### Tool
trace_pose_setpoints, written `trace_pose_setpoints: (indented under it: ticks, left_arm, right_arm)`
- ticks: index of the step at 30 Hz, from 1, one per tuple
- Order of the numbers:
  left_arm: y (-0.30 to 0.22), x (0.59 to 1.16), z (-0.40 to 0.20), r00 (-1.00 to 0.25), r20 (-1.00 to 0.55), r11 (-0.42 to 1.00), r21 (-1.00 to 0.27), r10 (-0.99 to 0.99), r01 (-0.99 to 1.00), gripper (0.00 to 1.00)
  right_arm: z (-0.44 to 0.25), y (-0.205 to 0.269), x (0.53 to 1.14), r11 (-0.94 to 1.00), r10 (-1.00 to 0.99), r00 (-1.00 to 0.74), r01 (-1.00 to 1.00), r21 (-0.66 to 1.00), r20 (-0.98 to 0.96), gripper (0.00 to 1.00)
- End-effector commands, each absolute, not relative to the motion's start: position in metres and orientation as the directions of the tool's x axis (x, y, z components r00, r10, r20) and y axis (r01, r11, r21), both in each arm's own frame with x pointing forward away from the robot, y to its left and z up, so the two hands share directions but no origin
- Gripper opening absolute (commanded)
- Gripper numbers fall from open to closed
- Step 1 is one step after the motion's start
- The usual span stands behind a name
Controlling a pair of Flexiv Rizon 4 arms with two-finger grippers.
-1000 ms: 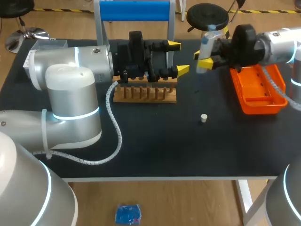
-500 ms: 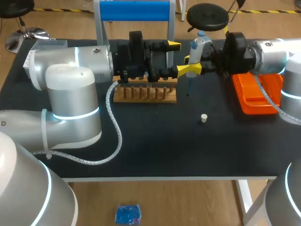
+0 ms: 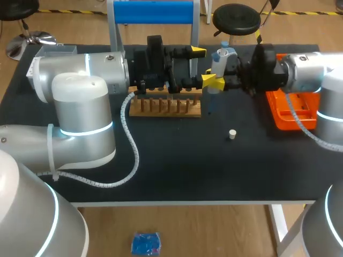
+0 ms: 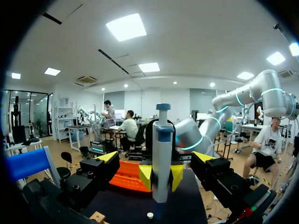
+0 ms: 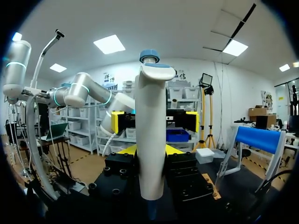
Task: Invert the test tube, pick up the pipette, mount the tip to pipette, aspirate from beaker and dispense into the tube, eject the tip, return the pipette, and cap with the stopper.
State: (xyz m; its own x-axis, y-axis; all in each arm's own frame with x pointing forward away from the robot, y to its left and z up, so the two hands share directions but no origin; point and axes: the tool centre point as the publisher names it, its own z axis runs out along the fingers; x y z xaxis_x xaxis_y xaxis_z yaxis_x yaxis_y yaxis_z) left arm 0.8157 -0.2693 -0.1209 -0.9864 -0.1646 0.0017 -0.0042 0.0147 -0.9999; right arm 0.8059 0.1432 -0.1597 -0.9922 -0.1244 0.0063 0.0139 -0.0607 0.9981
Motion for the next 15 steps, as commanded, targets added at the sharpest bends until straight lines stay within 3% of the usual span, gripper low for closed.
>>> trace_pose_setpoints:
  ticks: [1,15]
  left_arm:
    - [-0.271,0.815,-0.122,-0.985,0.001,0.012,-1.000,-0.170,-0.003,1.00]
    - [-0.271,0.815,-0.122,-0.985,0.001,0.012,-1.000,-0.170,-0.003,1.00]
  right_arm:
    - [-0.160,0.149,0.807,-0.061,-0.122,-0.993,0.015,0.998,0.007,0.00]
    - [-0.159,0.160,0.815,-0.048,-0.137,-0.990,0.024,0.999,0.017,0.00]
